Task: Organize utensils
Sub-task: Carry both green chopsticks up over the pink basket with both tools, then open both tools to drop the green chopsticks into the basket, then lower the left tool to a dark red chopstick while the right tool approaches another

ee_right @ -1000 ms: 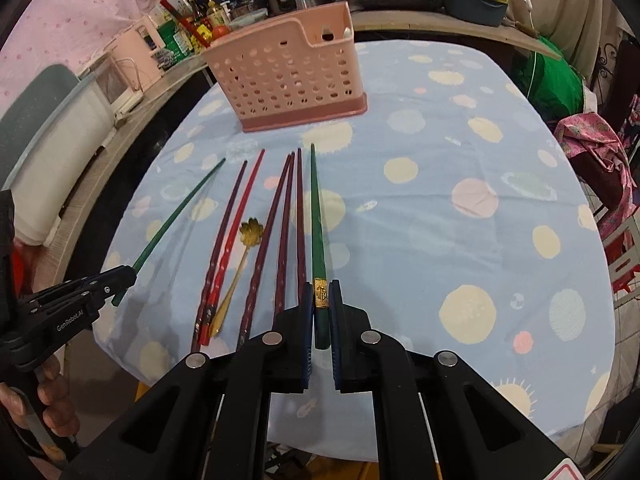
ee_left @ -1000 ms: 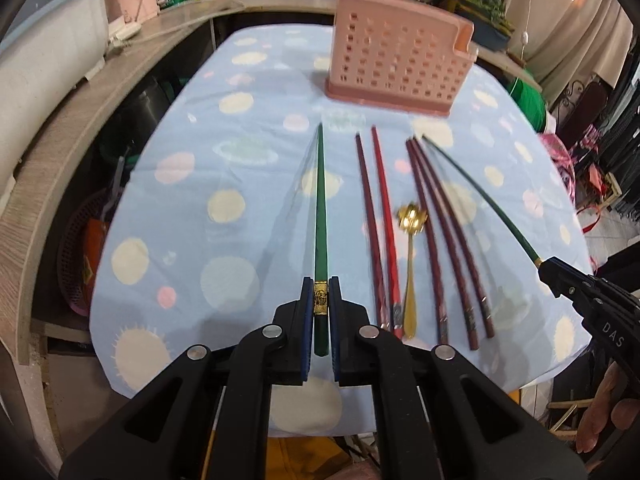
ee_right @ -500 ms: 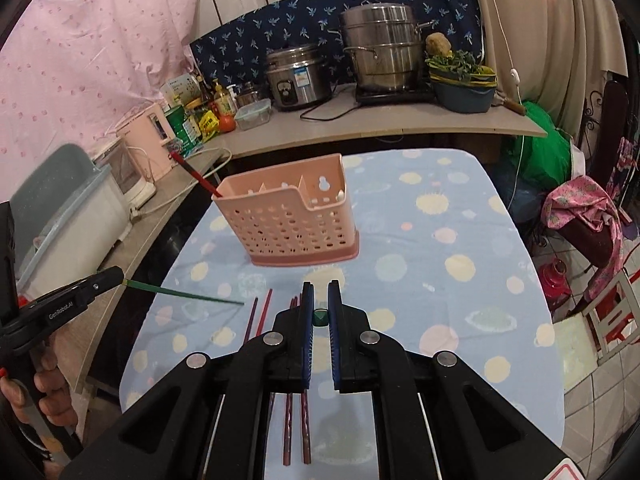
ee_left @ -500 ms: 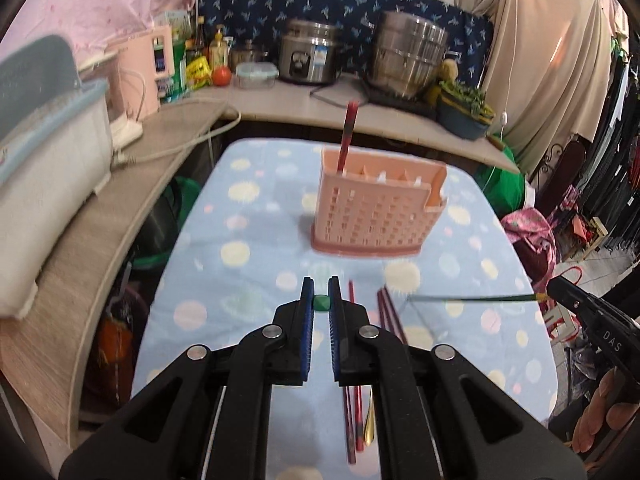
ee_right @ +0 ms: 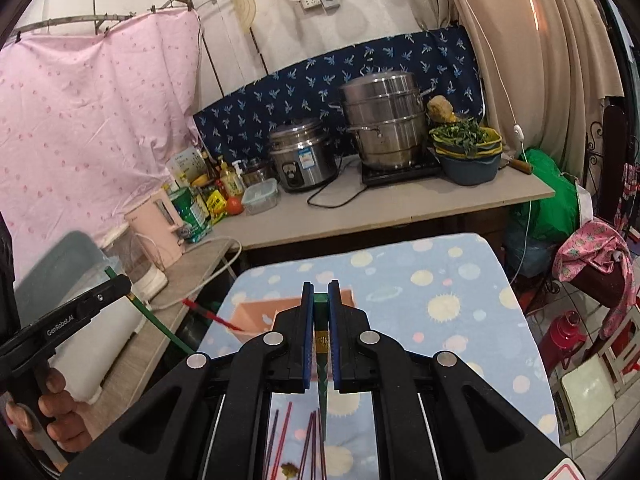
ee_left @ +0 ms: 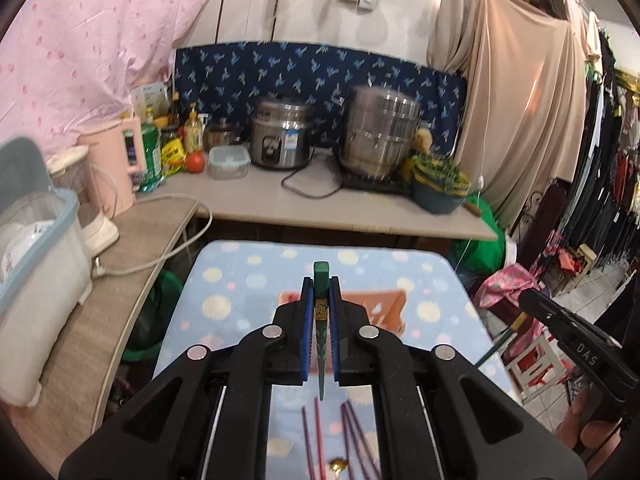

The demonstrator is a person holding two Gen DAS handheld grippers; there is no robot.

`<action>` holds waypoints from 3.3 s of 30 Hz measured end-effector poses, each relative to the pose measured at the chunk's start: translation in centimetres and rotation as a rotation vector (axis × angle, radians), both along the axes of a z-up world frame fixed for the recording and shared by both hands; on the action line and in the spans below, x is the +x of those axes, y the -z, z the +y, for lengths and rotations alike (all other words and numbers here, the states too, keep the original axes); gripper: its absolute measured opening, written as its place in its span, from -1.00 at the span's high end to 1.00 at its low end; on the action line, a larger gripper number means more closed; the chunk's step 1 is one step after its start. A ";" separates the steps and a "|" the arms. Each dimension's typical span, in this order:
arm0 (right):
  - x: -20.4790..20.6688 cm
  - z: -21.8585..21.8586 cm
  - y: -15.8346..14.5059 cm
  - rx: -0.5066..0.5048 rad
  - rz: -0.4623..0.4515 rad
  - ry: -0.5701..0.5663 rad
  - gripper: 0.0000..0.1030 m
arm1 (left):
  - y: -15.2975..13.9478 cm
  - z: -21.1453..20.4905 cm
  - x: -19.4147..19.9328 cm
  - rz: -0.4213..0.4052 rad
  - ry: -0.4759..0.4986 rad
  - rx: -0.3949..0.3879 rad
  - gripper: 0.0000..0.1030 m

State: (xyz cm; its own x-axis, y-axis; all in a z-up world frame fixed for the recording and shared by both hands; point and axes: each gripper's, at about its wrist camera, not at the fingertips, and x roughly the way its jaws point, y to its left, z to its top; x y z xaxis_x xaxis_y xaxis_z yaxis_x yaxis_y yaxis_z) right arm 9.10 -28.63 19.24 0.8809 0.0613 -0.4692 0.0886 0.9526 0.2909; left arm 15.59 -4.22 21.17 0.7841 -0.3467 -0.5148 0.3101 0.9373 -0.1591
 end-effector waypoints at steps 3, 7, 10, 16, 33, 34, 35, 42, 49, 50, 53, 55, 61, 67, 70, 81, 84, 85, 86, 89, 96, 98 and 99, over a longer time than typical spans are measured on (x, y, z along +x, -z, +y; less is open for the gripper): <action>1.2 -0.3 -2.1 0.037 -0.070 0.015 0.87 | -2.1 -0.8 1.0 -0.047 0.010 -0.020 0.87; 3.3 -0.1 -4.6 0.043 -0.140 0.019 0.87 | -4.1 -1.6 3.0 -0.101 -0.001 -0.024 0.87; 5.2 0.0 -5.8 0.040 -0.167 0.020 0.87 | -4.7 -2.0 4.6 -0.127 -0.024 -0.015 0.87; 9.3 0.3 -4.7 0.039 -0.144 0.014 0.87 | -3.4 -2.3 7.7 -0.118 -0.060 0.013 0.87; 13.2 0.8 2.7 0.020 0.019 0.000 0.86 | 2.4 -2.7 11.2 0.009 -0.052 0.043 0.85; 13.2 0.8 2.8 0.020 0.021 0.002 0.86 | 2.5 -2.7 11.2 0.007 -0.052 0.045 0.85; 13.2 0.8 2.8 0.019 0.021 0.003 0.85 | 2.5 -2.7 11.2 0.006 -0.055 0.045 0.85; 12.5 0.6 2.6 0.021 0.011 0.008 0.79 | 2.3 -2.7 10.8 -0.004 -0.061 0.045 0.57; 9.1 1.2 2.4 -0.006 0.021 -0.021 0.78 | 2.0 -2.3 8.1 -0.008 -0.056 0.056 0.43; 8.3 1.4 2.7 -0.010 0.027 -0.031 0.78 | 2.1 -2.1 7.5 -0.009 -0.051 0.058 0.38; 5.8 2.2 3.9 -0.024 0.054 -0.055 0.78 | 2.9 -1.6 5.4 0.003 -0.038 0.062 0.36; 4.2 2.5 5.1 -0.012 0.084 -0.073 0.78 | 4.0 -1.3 3.7 0.022 -0.023 0.071 0.36; -1.1 3.7 9.7 -0.037 0.193 -0.095 0.78 | 7.1 -0.5 -0.6 0.059 -0.007 0.115 0.35; -5.4 4.9 14.6 -0.059 0.319 -0.124 0.78 | 11.8 0.0 -4.2 0.140 0.012 0.186 0.35; -6.8 5.3 17.0 -0.064 0.380 -0.137 0.78 | 14.5 0.3 -5.8 0.188 0.015 0.220 0.35; -10.2 7.3 23.6 -0.023 0.532 -0.173 0.78 | 21.2 1.3 -9.2 0.366 0.008 0.254 0.35; -10.5 7.8 24.4 -0.029 0.547 -0.185 0.78 | 22.0 1.5 -9.6 0.386 0.004 0.257 0.35; -10.5 7.9 24.6 -0.031 0.552 -0.187 0.78 | 22.3 1.6 -9.7 0.394 0.004 0.257 0.35; -10.6 8.0 24.8 -0.031 0.556 -0.189 0.78 | 22.5 1.7 -9.8 0.400 0.004 0.257 0.34; -10.6 8.0 25.1 -0.034 0.563 -0.186 0.78 | 23.3 1.8 -10.1 0.418 0.004 0.264 0.27; -10.7 8.4 25.7 -0.042 0.580 -0.191 0.78 | 24.5 2.0 -10.9 0.461 0.012 0.258 0.24; -10.8 8.5 25.8 -0.049 0.579 -0.189 0.78 | 24.7 2.0 -11.1 0.469 0.014 0.257 0.13; -10.8 8.6 25.8 -0.054 0.578 -0.189 0.78 | 24.8 2.1 -11.3 0.472 0.016 0.256 0.11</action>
